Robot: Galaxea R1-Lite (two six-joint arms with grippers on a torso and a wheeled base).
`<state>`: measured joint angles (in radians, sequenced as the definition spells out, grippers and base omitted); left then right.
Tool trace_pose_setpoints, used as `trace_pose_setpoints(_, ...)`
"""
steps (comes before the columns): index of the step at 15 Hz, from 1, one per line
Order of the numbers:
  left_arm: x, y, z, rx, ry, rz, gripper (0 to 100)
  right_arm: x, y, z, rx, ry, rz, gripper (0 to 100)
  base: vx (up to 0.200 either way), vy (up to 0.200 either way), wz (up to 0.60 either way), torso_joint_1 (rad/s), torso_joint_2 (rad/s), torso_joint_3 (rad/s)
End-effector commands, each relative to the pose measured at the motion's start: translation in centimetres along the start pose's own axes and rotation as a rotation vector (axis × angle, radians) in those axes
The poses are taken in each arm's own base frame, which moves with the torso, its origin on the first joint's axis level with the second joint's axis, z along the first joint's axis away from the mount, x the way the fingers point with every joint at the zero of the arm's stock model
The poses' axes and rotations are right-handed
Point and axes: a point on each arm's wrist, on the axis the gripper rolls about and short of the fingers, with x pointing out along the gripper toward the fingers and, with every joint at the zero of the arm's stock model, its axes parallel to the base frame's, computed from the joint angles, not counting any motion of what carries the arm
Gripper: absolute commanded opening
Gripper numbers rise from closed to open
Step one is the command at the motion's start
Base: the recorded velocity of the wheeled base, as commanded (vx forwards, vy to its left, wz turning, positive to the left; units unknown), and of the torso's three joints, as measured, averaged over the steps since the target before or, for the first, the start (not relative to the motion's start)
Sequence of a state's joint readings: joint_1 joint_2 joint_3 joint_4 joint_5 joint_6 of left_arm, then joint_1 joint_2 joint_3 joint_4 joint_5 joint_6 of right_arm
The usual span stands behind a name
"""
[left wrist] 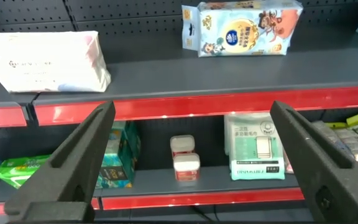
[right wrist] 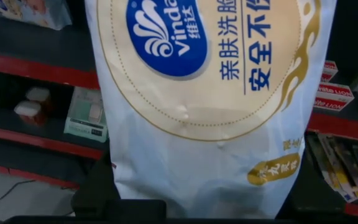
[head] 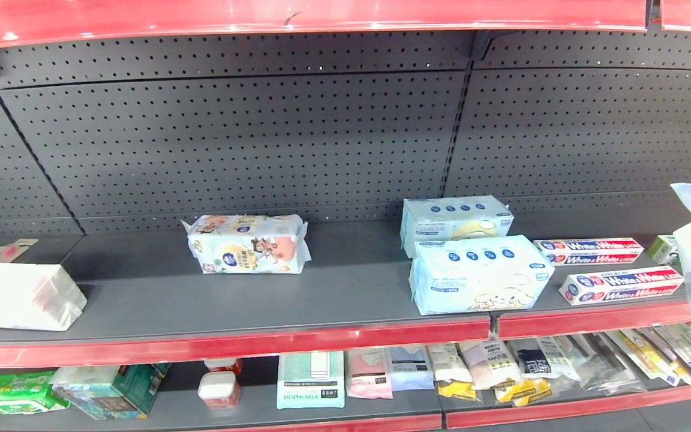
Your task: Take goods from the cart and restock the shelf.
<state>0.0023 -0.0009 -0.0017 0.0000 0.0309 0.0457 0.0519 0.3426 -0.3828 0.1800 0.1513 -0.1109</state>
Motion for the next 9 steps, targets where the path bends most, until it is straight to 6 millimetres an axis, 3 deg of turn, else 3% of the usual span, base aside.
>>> trace_pose_setpoints(1, 0.0, 0.0, 0.1, 0.0, -0.002, 0.002, 100, -0.4, 0.1, -0.7, 0.01, -0.016, -0.01, 0, 0.0, 0.0, 0.0, 0.0, 0.0, 0.0)
trace_pose_setpoints(3, 0.0, 0.0, 0.0, 0.003, 0.0, 0.004, 100, 0.1, -0.1, -0.1, 0.012, 0.009, -0.028, 0, 0.0, 0.0, 0.0, 0.0, 0.0, 0.0)
trace_pose_setpoints(4, -0.4, 0.2, 3.0, 0.005, -0.04, 0.004, 100, 0.5, -0.2, 0.7, 0.013, 0.014, -0.036, 0, 0.0, 0.0, 0.0, 0.0, 0.0, 0.0)
trace_pose_setpoints(5, 0.8, 0.3, 7.7, -0.03, 0.007, -0.009, 100, 0.5, -0.3, 1.1, 0.012, 0.01, -0.035, 0, 0.0, 0.0, 0.0, 0.0, 0.0, 0.0)
trace_pose_setpoints(6, 3.2, 0.4, 11.5, -0.213, 0.066, -0.025, 100, 0.5, -0.3, 0.9, 0.013, 0.021, -0.023, 0, 0.0, 0.0, 0.0, 0.0, 0.0, 0.0)
trace_pose_setpoints(7, 4.0, 0.4, 11.8, -0.218, 0.095, -0.018, 100, 0.6, -0.2, 0.7, 0.015, 0.027, -0.021, 0, 0.0, 0.0, 0.0, 0.0, 0.0, 0.0)
trace_pose_setpoints(9, 6.9, 0.3, 11.2, -0.055, 0.242, 0.006, 100, 0.7, -0.2, 0.2, 0.059, 0.039, -0.016, 0, 0.0, 0.0, 0.0, 0.0, 0.0, 0.0)
